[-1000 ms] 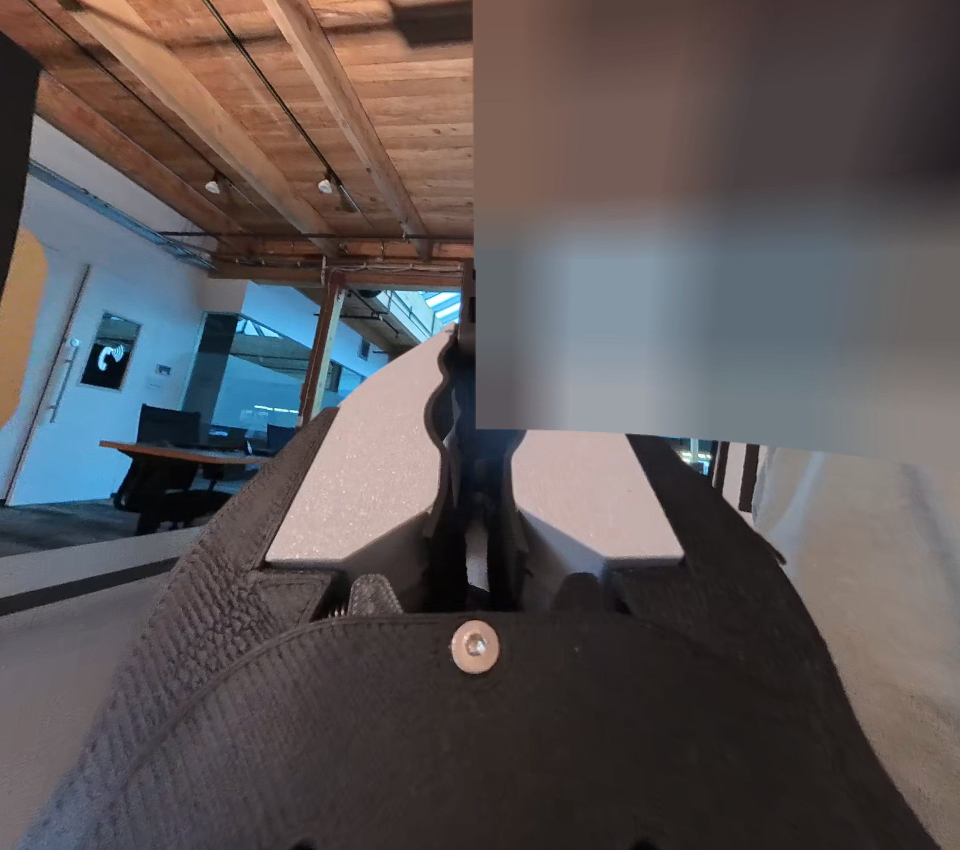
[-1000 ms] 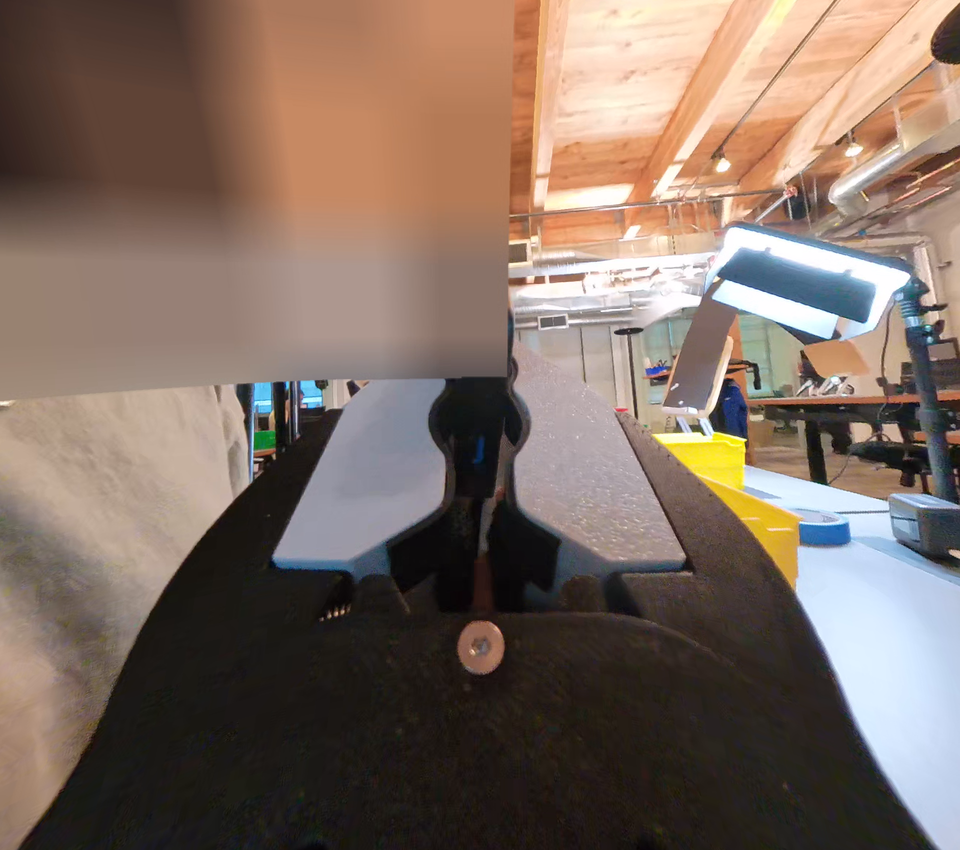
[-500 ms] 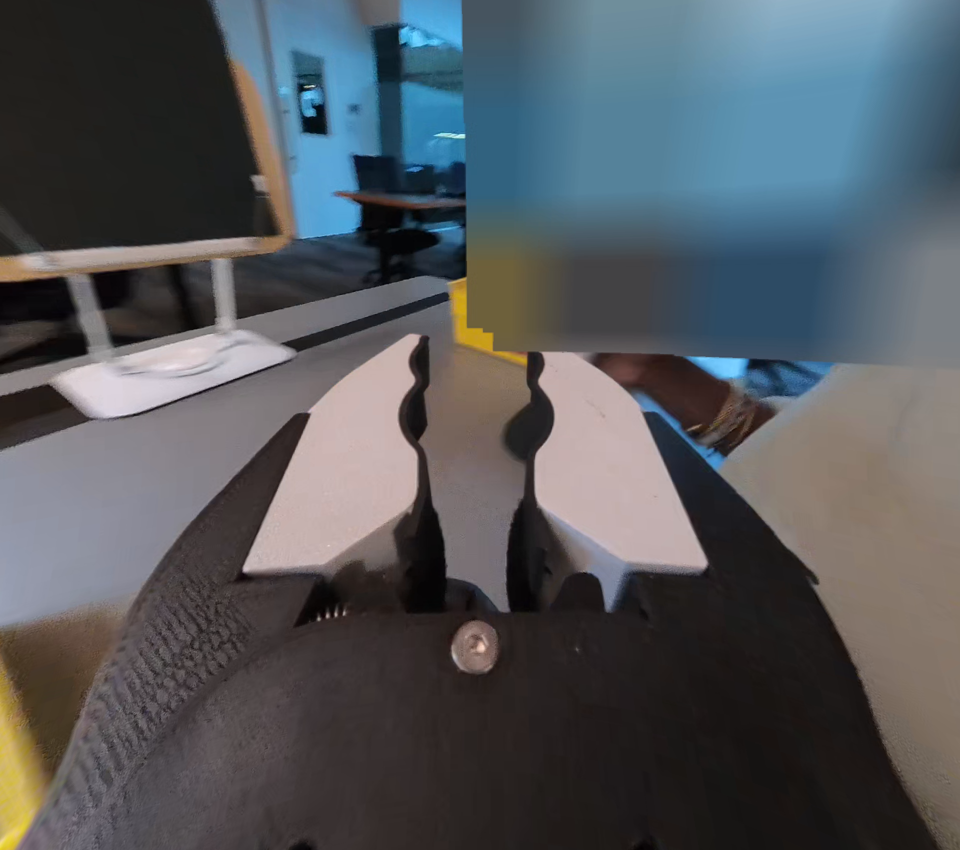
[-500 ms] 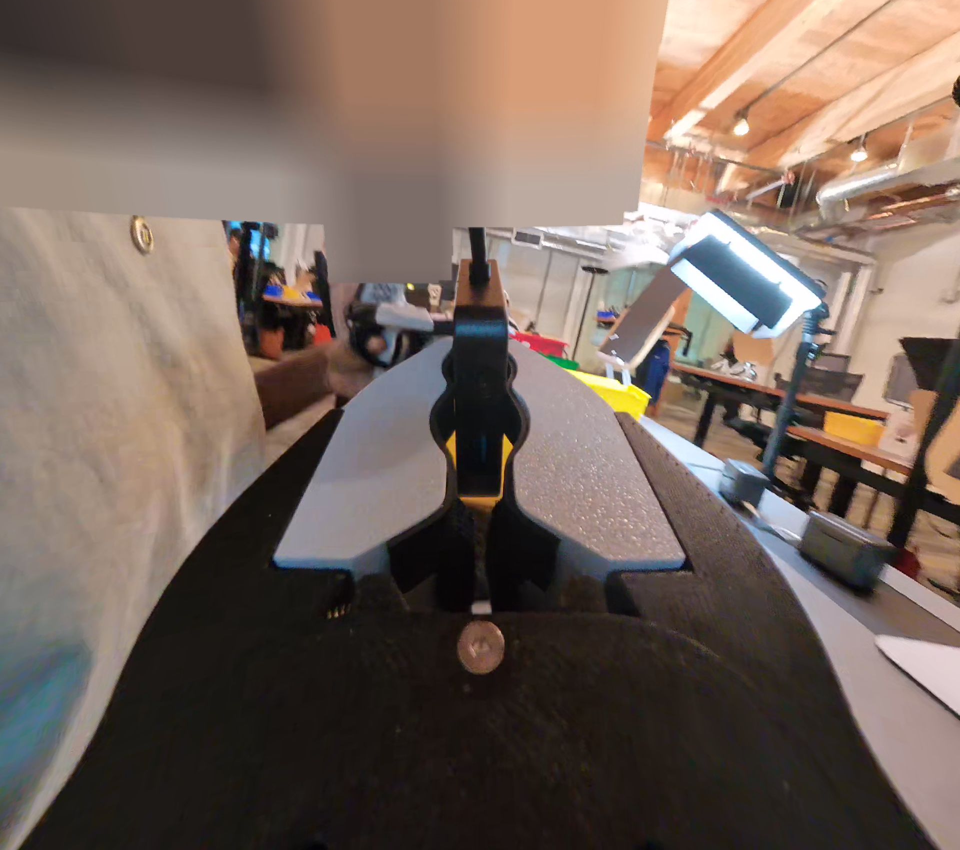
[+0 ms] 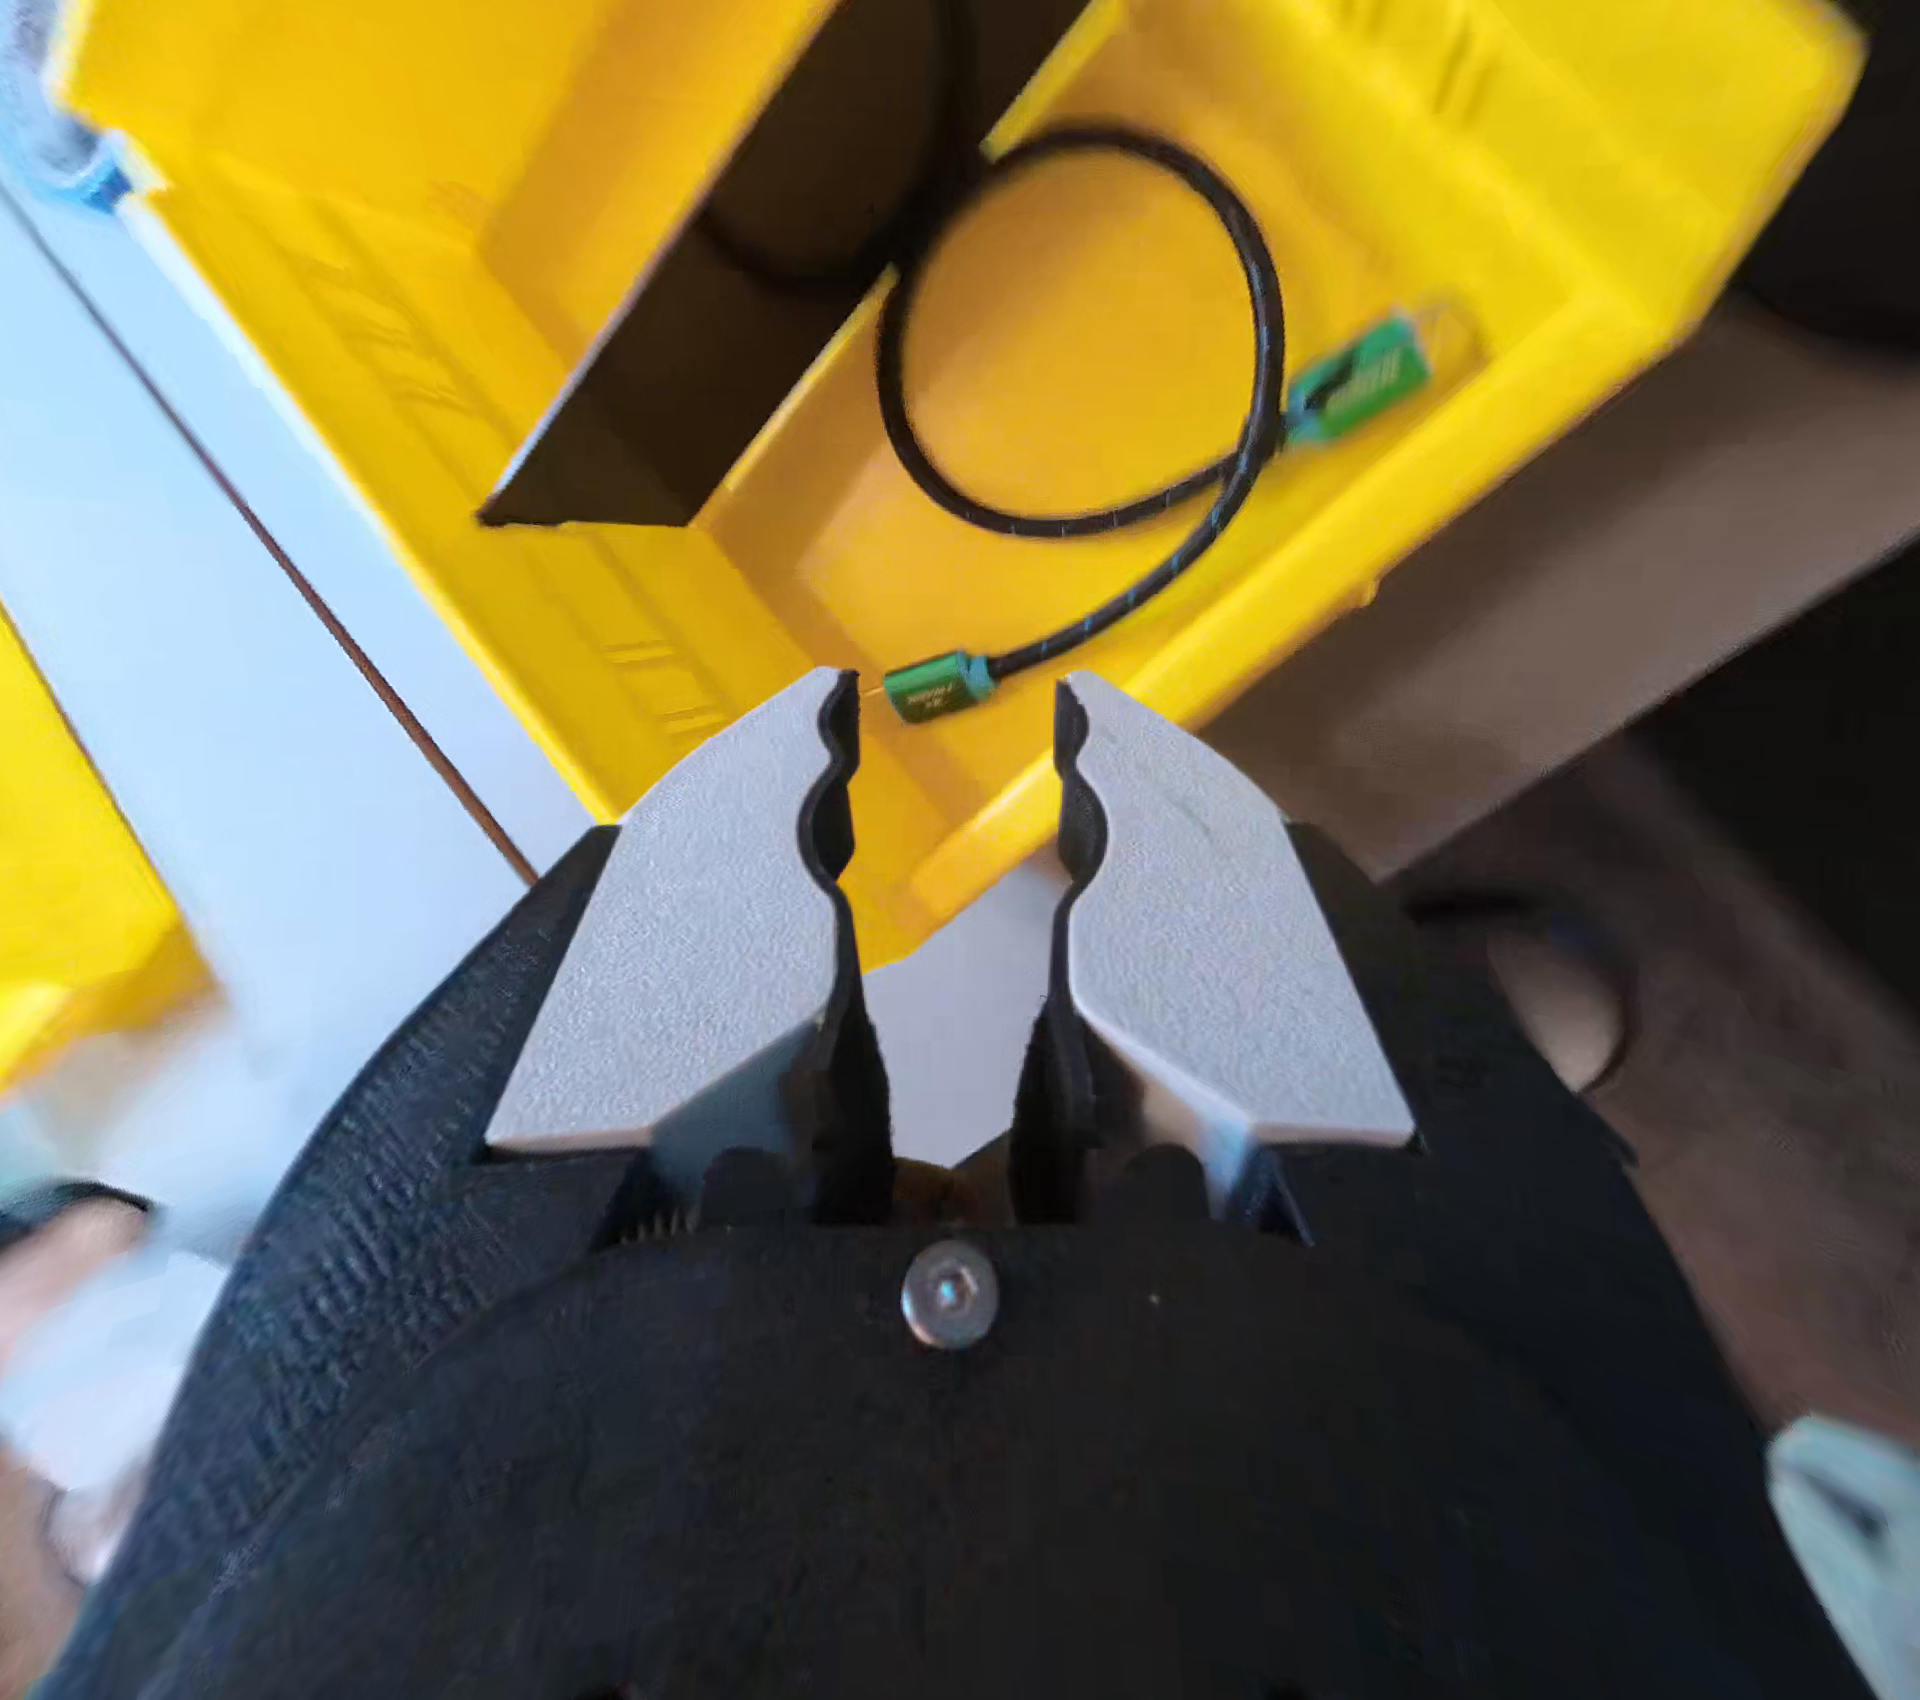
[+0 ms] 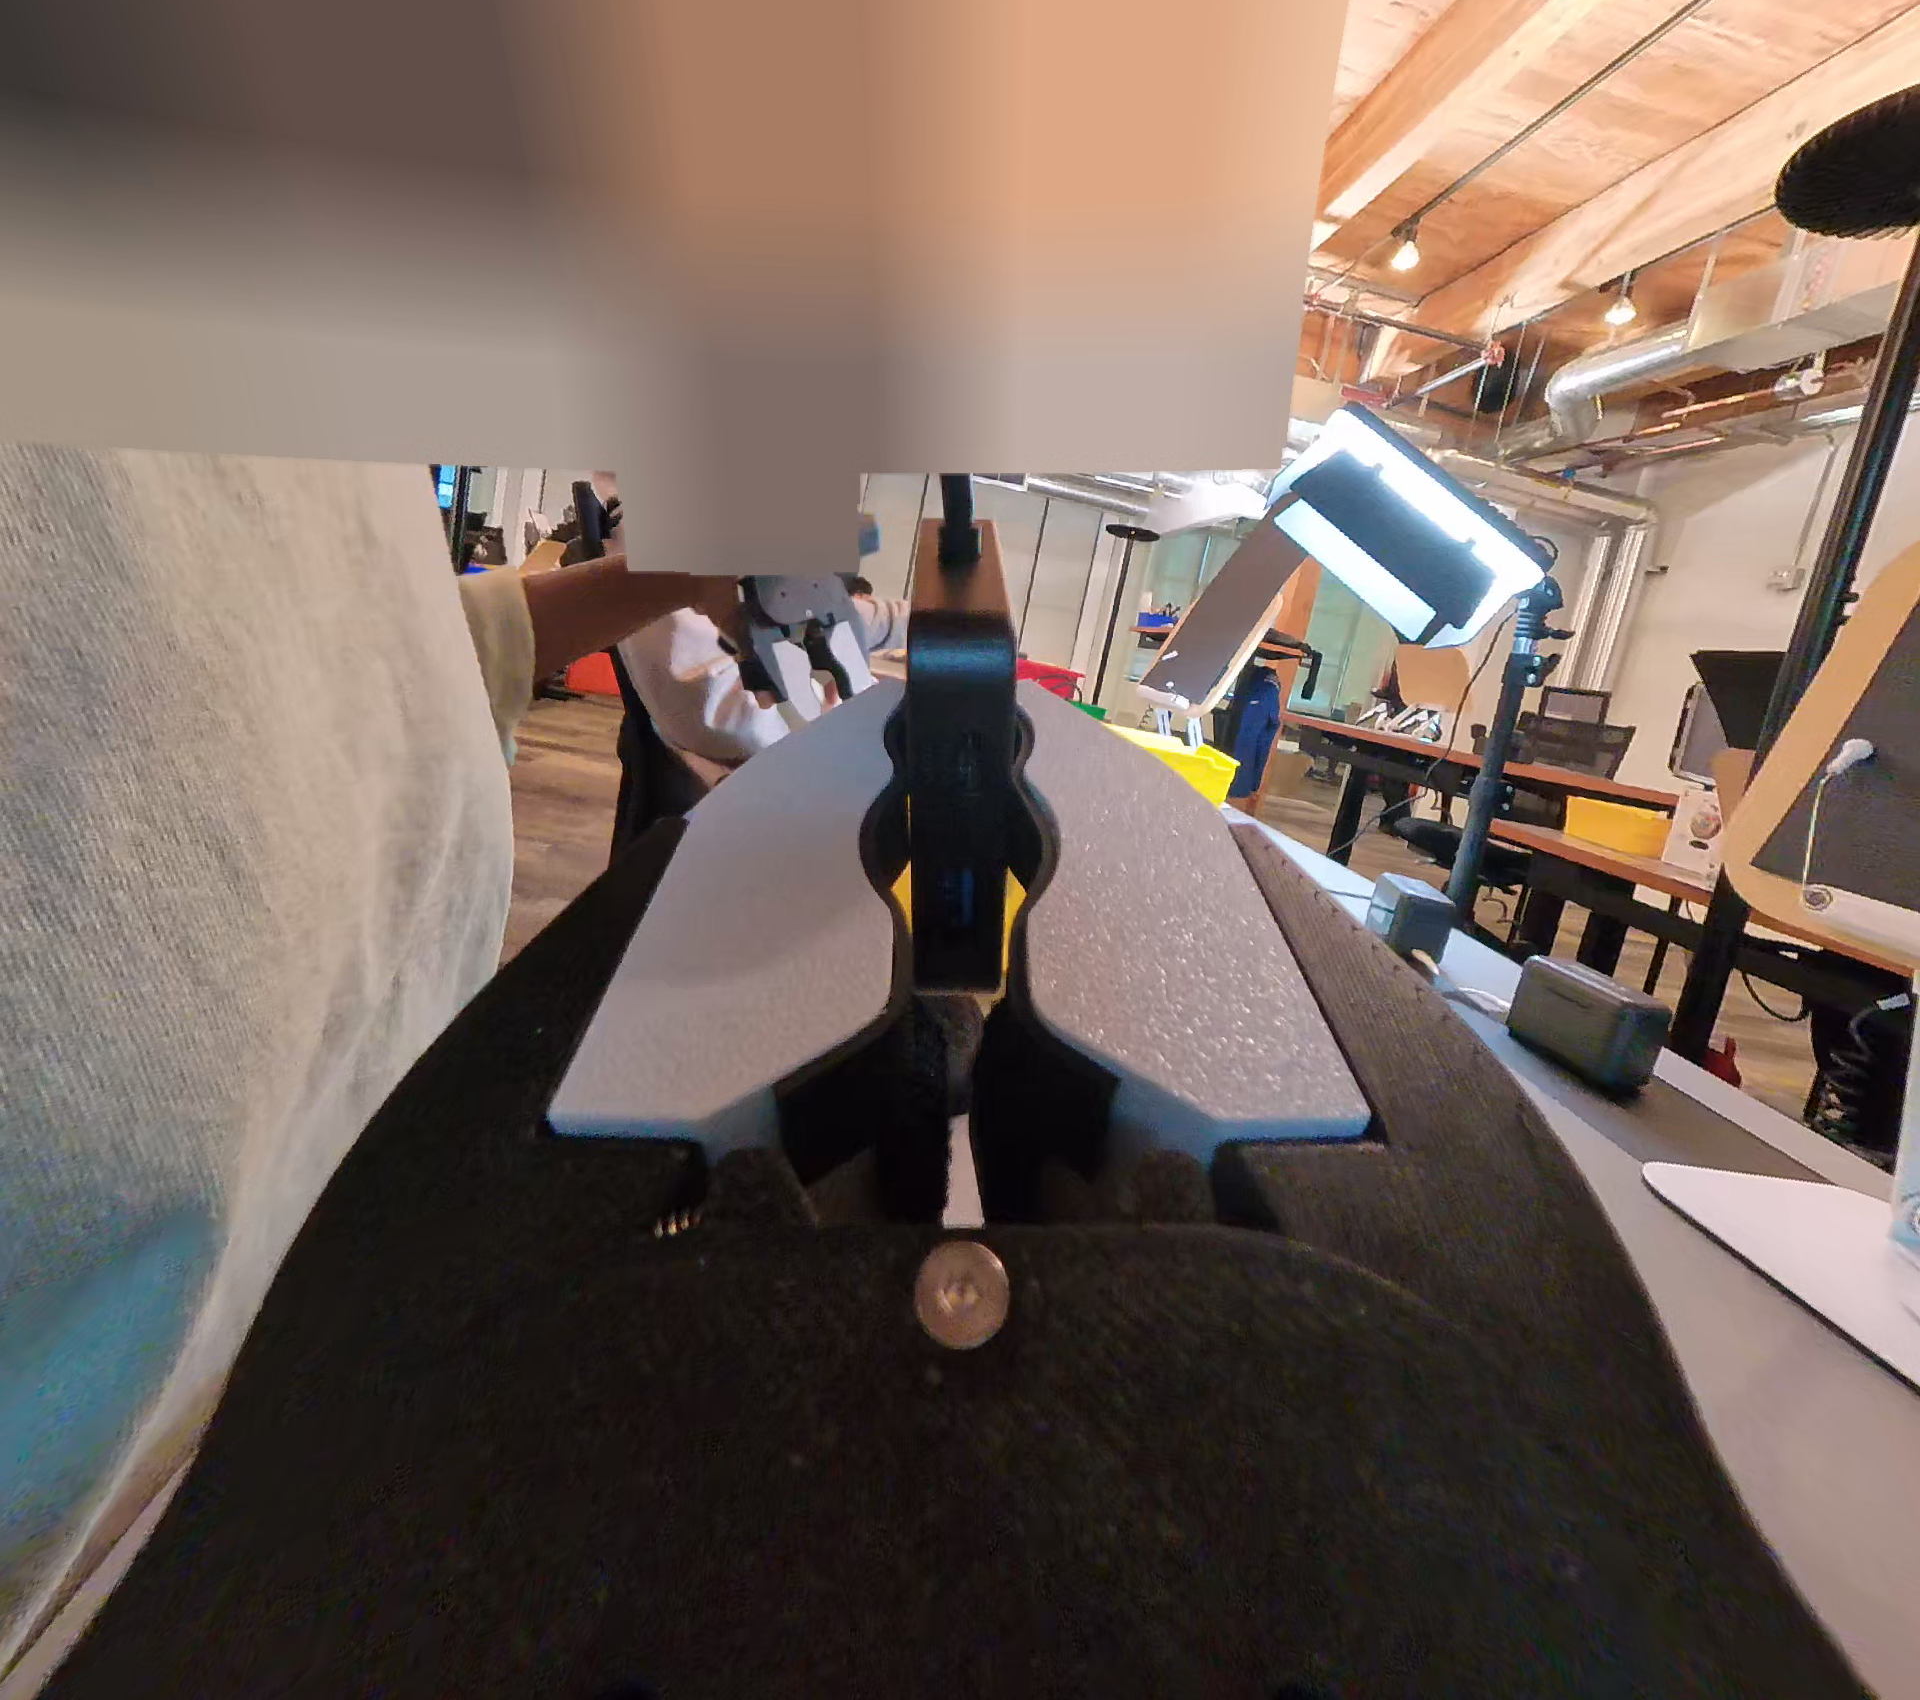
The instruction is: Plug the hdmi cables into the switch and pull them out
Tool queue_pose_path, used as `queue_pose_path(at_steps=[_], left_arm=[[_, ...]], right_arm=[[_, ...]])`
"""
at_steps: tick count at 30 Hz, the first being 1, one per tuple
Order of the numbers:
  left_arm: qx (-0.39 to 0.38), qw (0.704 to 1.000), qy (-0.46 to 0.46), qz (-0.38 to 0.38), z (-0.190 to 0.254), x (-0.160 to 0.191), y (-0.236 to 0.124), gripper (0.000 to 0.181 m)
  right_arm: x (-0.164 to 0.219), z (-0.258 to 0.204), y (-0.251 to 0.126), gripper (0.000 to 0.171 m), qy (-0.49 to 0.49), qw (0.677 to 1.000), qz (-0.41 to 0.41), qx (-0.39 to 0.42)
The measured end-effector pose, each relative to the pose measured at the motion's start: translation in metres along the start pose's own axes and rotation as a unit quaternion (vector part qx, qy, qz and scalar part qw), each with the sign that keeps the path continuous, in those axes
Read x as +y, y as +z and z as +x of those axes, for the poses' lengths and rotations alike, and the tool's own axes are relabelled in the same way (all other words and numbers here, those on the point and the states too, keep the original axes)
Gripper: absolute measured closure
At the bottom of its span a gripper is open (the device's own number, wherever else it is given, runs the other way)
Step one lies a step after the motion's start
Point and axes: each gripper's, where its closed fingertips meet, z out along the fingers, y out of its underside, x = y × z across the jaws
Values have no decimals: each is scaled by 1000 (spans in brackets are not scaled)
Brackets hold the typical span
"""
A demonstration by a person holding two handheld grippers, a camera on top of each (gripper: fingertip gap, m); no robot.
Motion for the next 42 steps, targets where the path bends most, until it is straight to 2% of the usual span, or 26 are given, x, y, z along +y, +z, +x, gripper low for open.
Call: queue_pose_path(at_steps=[1, 3, 7, 10, 13, 15, 19, 21, 23, 29, 31, 36, 40, 42], left_arm=[[14, 999, 48, -23, 1, 5, 7, 145], [42, 992, 107, -59, 1, 10, 19, 145], [51, 966, 223, -122, -16, 17, 40, 148], [113, 938, 288, -155, -11, 20, 51, 148], [194, 915, 312, -164, 2, 19, 59, 149], [243, 892, 326, -197, 9, 28, 64, 149], [267, 852, 368, -258, 7, 47, 71, 152], [275, 850, 373, -249, 12, 46, 76, 154], [279, 847, 376, -252, 14, 49, 79, 163], [247, 887, 318, -227, 12, 46, 71, 171], [228, 912, 281, -194, 9, 36, 56, 171], [192, 968, 159, -28, 8, -7, 3, 171], [120, 983, 76, 114, -12, -37, -43, 175], [75, 972, 11, 221, -25, -64, -72, 179]], right_arm=[[1, 0, 0, 157, 0, 1000, -2, -1], [1, 0, -1, 157, 3, 1000, -2, -2], [-1, 2, -1, 157, 1, 1000, 3, 2], [-4, 2, -1, 157, -4, 1000, 8, 5], [-5, 1, -1, 157, -6, 1000, 11, 6], [-5, 2, -2, 157, -6, 1000, 10, 9], [-7, 4, -7, 157, -11, 1000, 9, 22], [-10, 4, -10, 157, -12, 1000, 11, 26], [-12, 6, -13, 157, -12, 999, 12, 31], [-12, 9, -17, 157, -16, 999, 16, 39], [-12, 9, -16, 157, -15, 999, 18, 36], [-10, 7, -13, 157, -19, 999, 11, 28], [-11, 4, -11, 157, -22, 999, 12, 23], [-13, 2, -11, 157, -24, 999, 14, 22]])
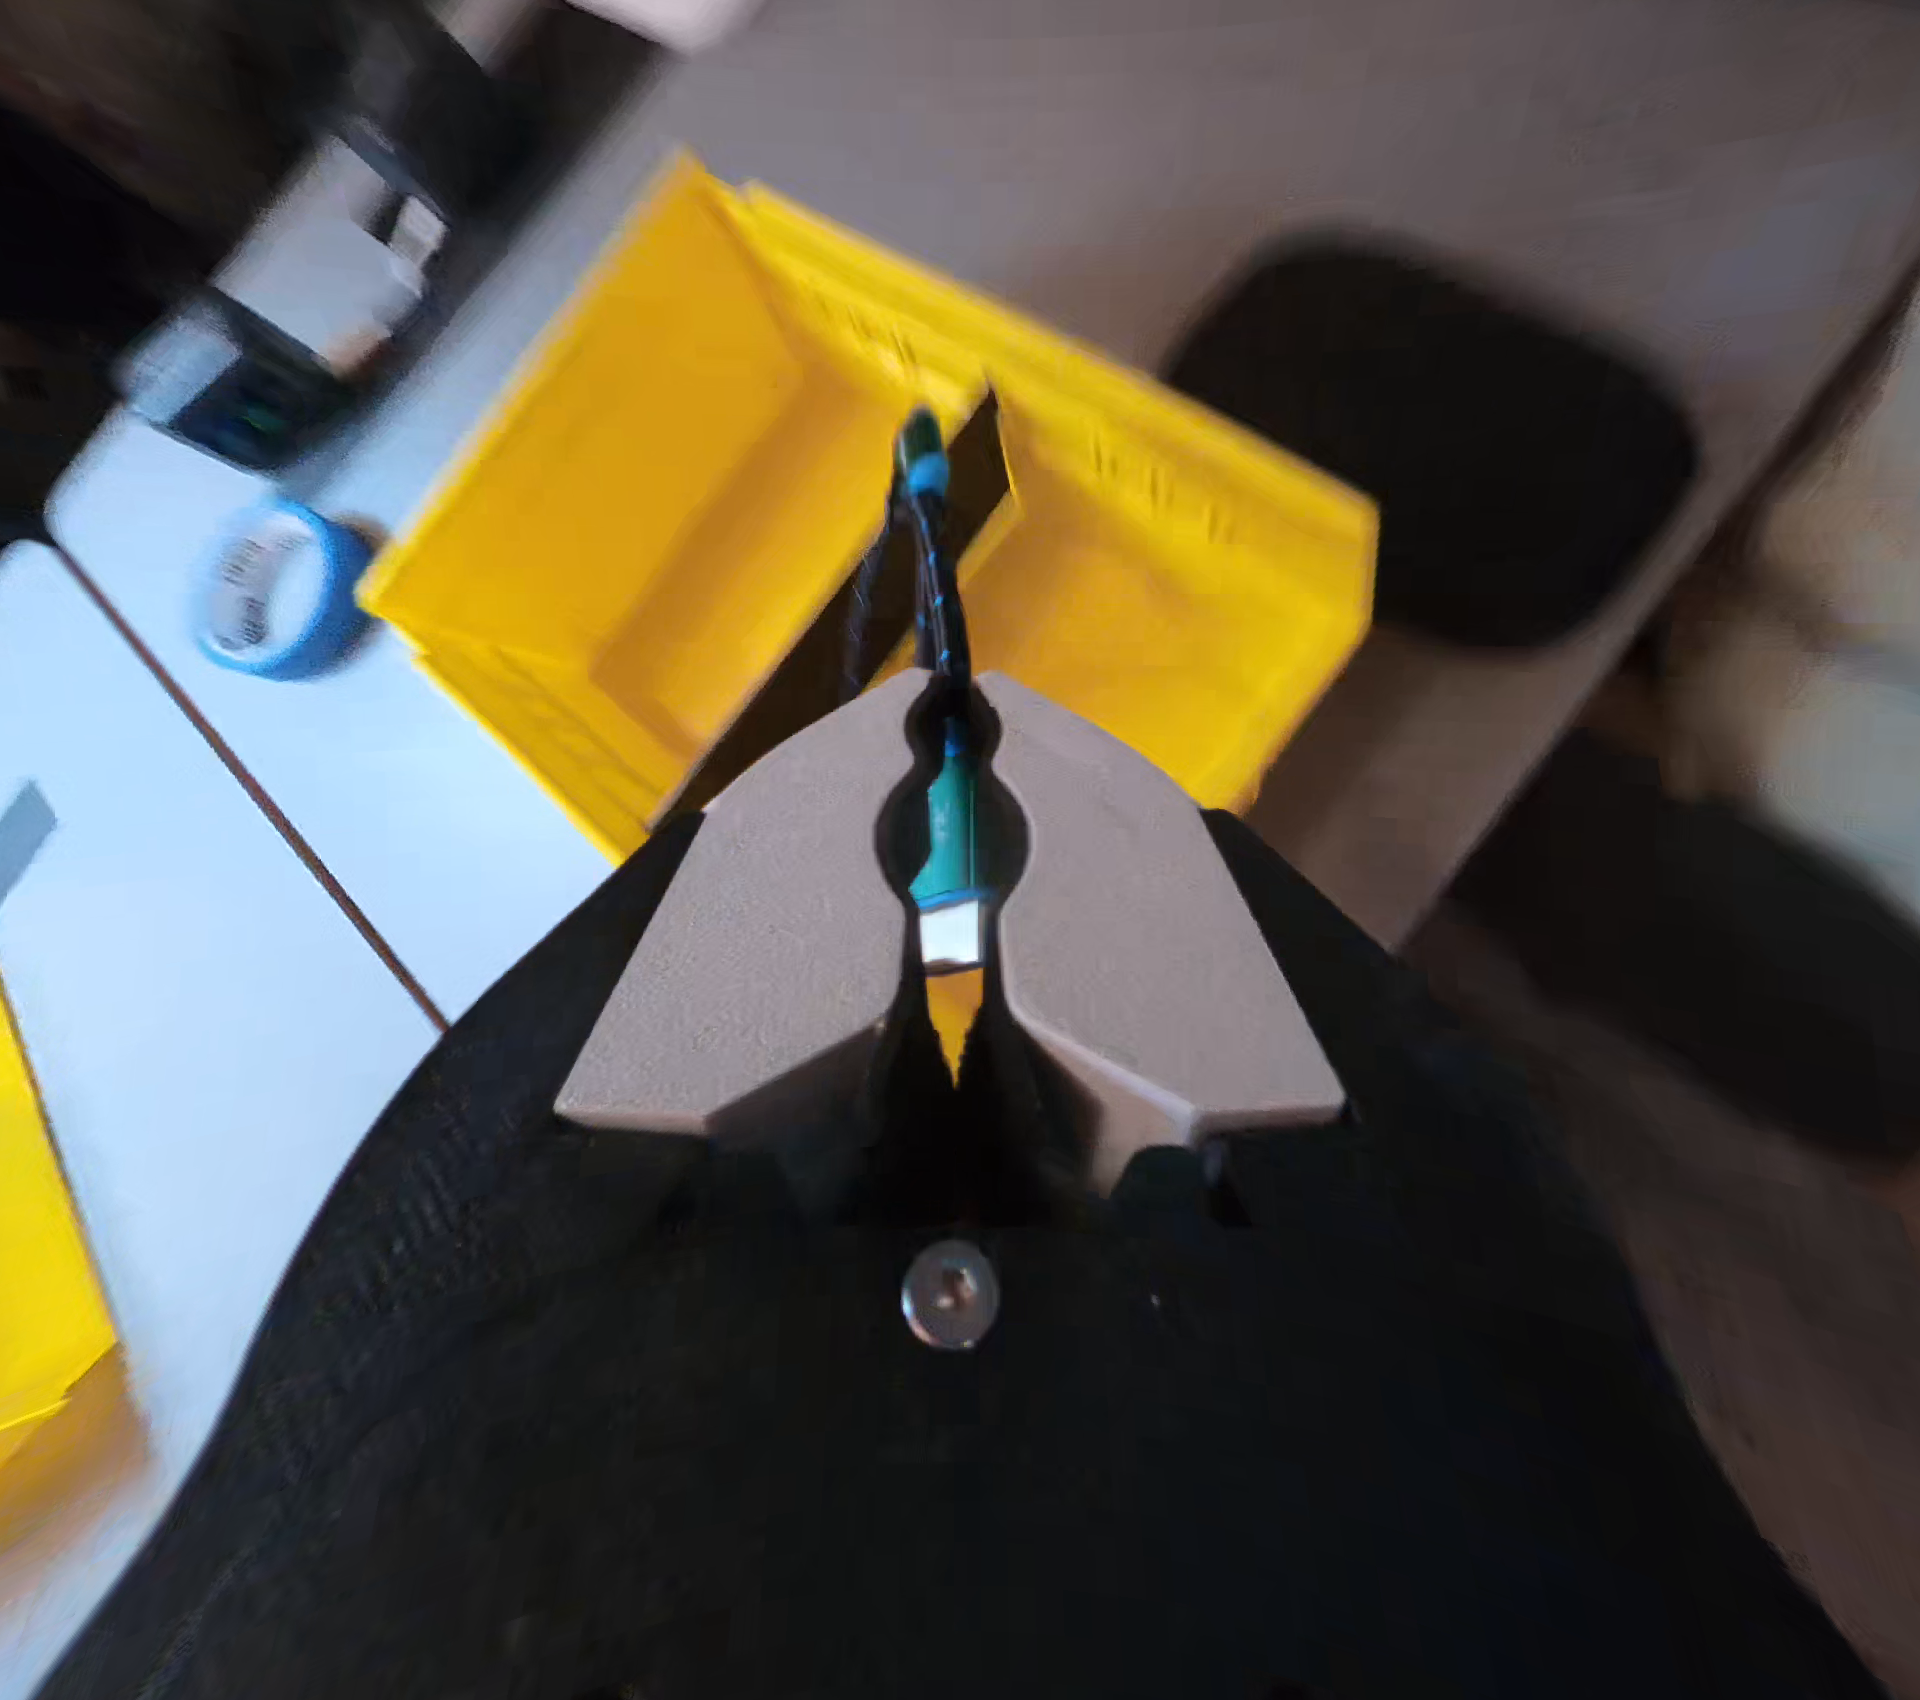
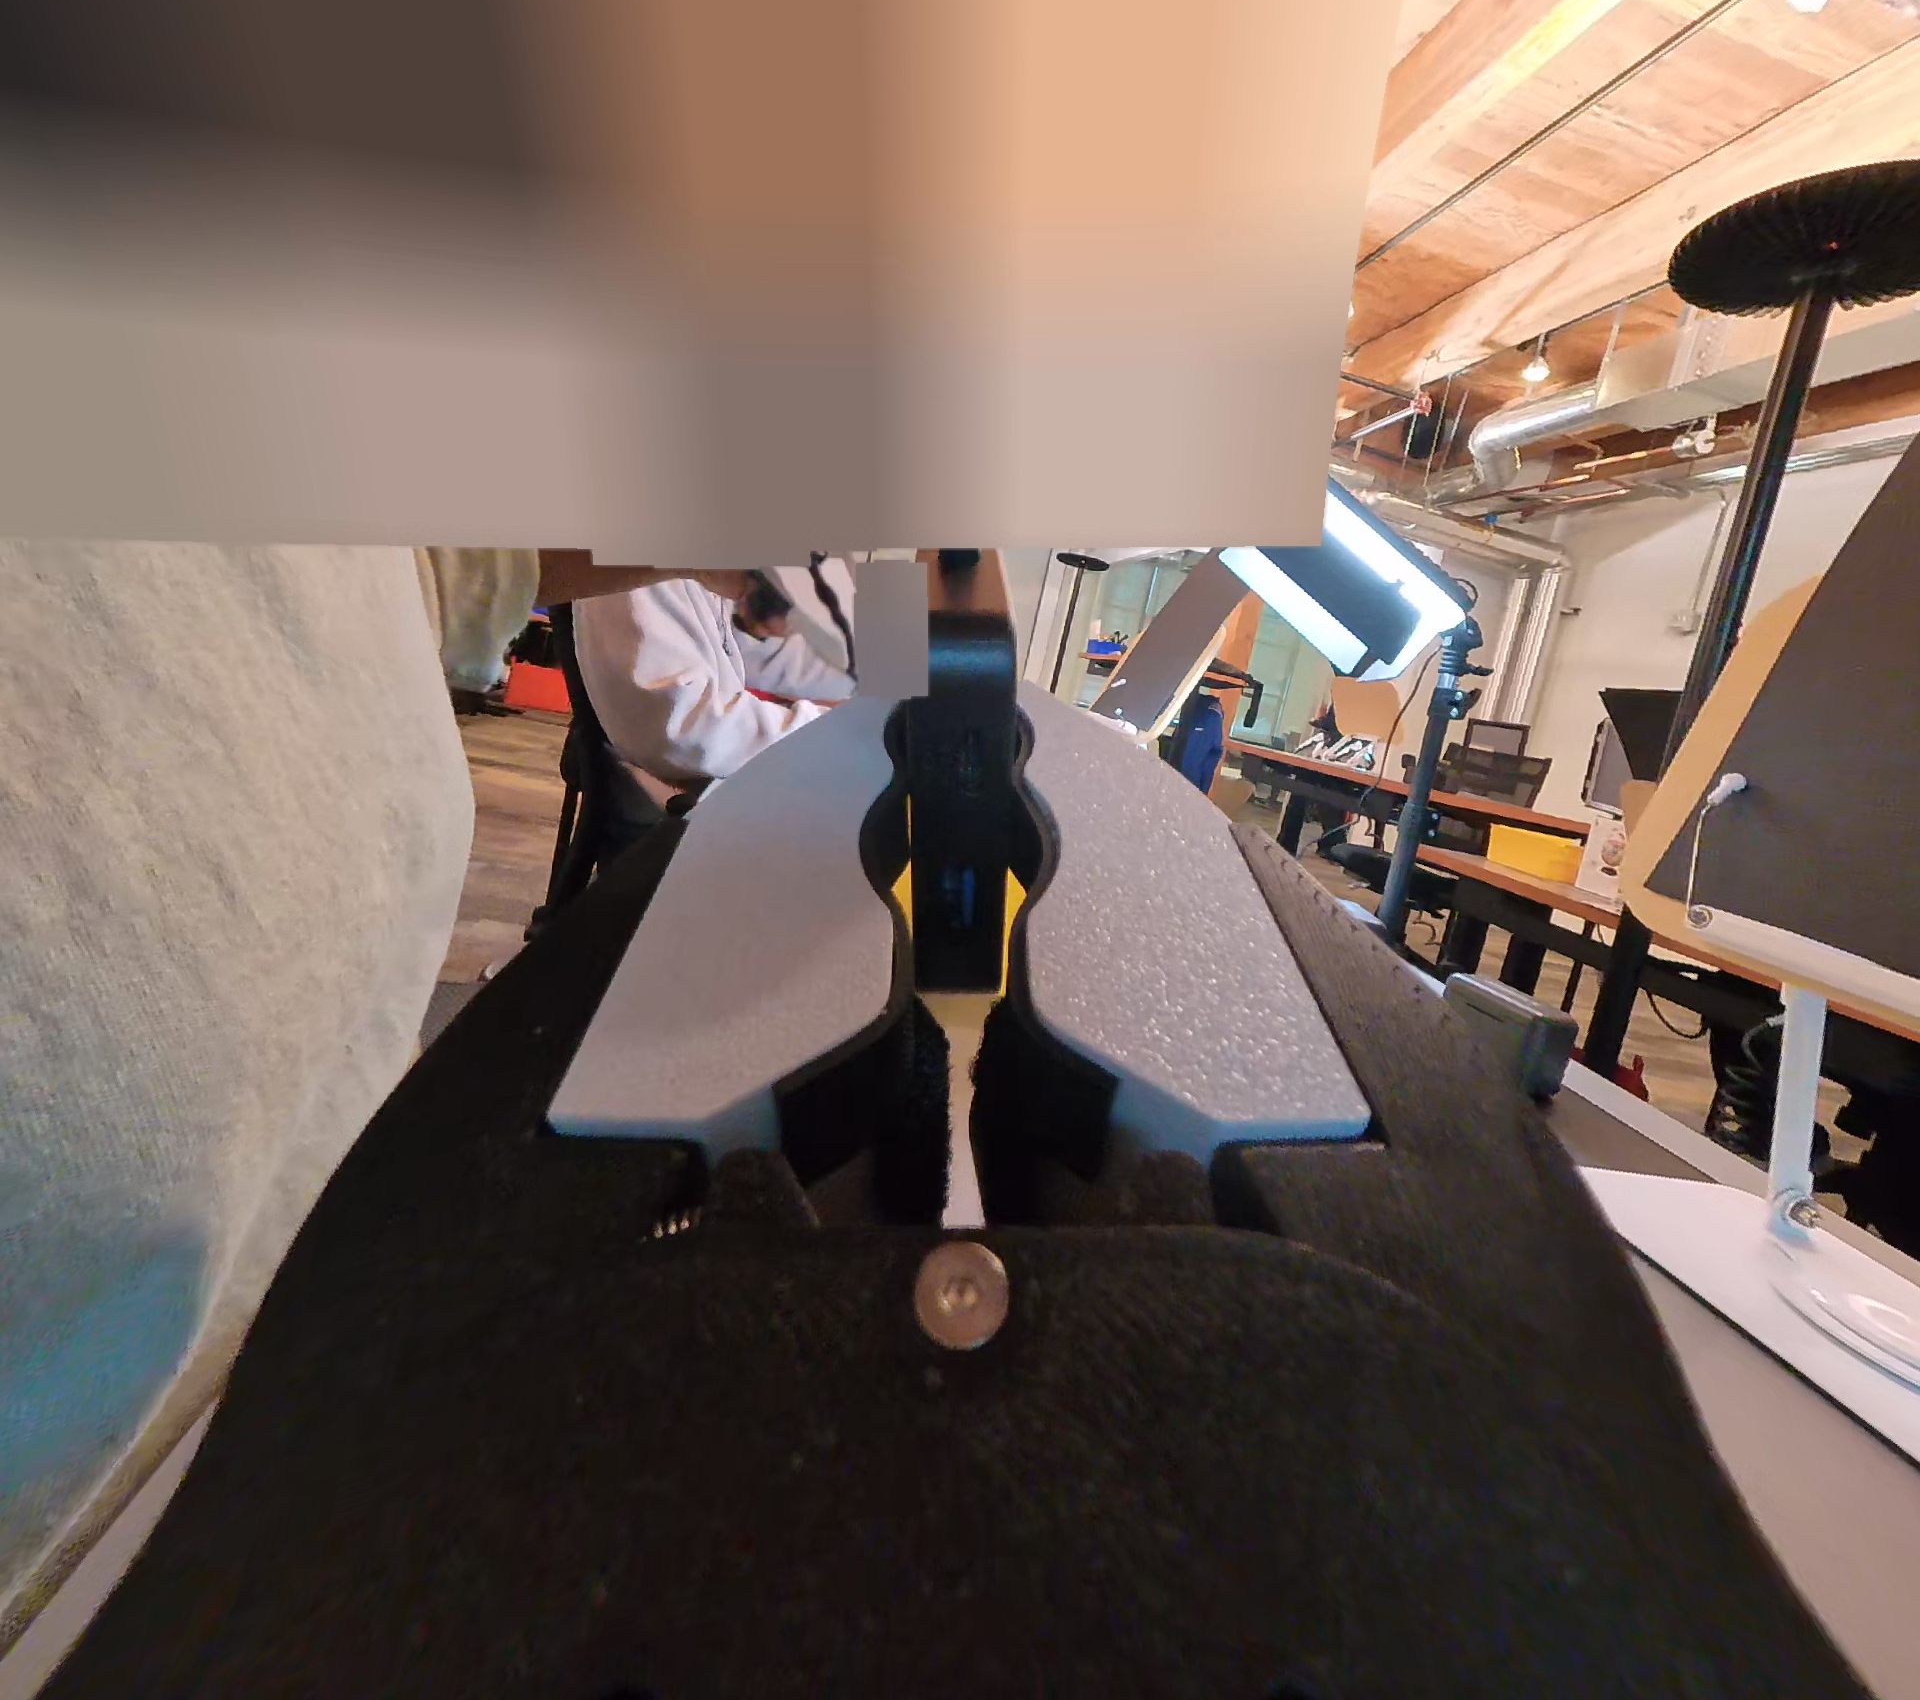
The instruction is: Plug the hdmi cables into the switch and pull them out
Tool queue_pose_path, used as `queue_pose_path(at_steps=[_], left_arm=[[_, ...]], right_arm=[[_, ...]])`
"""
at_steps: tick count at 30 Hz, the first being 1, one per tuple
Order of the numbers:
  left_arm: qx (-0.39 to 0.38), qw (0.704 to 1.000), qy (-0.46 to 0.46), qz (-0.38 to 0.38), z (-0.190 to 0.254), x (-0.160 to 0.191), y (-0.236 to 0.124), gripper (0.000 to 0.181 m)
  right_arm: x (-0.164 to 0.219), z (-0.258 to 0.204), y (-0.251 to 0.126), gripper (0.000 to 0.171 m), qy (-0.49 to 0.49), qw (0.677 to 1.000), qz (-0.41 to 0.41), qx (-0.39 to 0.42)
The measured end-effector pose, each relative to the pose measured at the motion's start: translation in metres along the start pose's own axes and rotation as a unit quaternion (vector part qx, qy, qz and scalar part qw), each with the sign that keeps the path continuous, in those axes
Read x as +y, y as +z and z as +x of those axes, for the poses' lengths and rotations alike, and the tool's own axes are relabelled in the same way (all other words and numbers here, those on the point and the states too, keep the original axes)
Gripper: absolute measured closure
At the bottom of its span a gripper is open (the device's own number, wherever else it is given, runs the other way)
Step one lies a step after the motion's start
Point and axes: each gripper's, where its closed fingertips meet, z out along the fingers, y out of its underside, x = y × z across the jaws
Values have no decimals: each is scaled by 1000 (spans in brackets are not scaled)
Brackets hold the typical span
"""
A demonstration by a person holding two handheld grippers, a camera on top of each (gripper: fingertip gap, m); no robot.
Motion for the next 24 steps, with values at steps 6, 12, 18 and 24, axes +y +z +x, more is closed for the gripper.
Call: queue_pose_path(at_steps=[6, 12, 18, 24], left_arm=[[-80, 959, -73, 261, 13, -85, -32, 181], [-74, 986, -107, 105, 23, -33, 23, 154], [-120, 971, -204, -10, 5, 22, 61, 126], [-162, 944, -266, -111, -22, 71, 94, 128]], right_arm=[[-6, -3, -4, 157, -7, 1000, 2, 6], [-12, -6, -8, 157, -15, 1000, -6, 5], [-11, -4, -9, 157, -12, 1000, -1, 13], [-5, -3, -7, 157, -14, 1000, -17, 13]])
